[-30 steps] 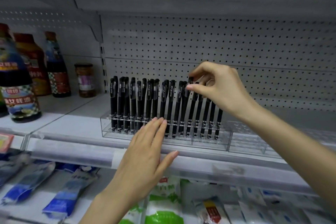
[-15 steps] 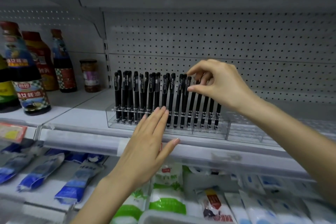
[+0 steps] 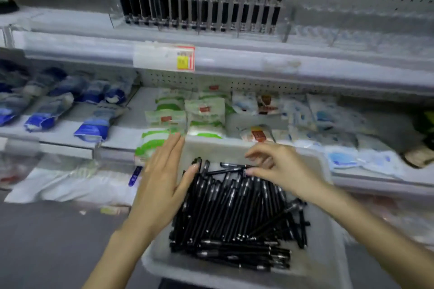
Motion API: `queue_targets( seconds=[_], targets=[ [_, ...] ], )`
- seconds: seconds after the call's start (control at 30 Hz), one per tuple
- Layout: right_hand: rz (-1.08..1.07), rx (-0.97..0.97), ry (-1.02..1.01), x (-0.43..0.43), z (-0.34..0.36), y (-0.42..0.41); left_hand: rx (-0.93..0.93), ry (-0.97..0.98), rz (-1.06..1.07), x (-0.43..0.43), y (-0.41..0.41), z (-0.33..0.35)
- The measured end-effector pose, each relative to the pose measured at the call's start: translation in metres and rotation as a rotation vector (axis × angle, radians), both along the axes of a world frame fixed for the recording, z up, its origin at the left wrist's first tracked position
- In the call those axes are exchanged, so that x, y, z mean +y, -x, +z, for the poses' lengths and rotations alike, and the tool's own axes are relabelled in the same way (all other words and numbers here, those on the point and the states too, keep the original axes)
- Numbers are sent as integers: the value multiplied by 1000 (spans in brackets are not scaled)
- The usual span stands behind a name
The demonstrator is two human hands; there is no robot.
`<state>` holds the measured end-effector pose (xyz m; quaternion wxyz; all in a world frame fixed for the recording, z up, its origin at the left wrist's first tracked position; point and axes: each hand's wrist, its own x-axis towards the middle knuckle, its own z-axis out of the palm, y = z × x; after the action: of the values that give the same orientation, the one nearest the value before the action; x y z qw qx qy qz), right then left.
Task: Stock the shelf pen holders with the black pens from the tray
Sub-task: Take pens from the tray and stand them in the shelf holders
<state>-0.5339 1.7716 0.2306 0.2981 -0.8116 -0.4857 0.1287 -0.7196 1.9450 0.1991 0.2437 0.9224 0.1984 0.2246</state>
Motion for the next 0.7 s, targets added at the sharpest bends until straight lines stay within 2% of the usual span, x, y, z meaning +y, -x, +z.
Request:
queue_targets(
  seconds=[0.07, 0.17, 0.27, 0.43, 0.6, 0.7],
  targets=[
    [-46, 36, 102, -8, -34, 1, 93, 21, 34, 2, 7, -24],
    [-75, -69, 209, -14, -60, 6, 165, 61, 30, 4, 11, -45],
    [-82, -153, 251, -12, -71, 13, 165, 99, 22, 0, 12, -51],
    [-112, -182, 251, -11, -84, 19, 144, 102, 29, -6, 12, -53],
    [-152, -104, 145, -11, -91, 26, 124, 93, 40, -5, 11, -55],
    [-231, 126, 6, -9, -88, 35, 112, 76, 36, -5, 10, -58]
  ],
)
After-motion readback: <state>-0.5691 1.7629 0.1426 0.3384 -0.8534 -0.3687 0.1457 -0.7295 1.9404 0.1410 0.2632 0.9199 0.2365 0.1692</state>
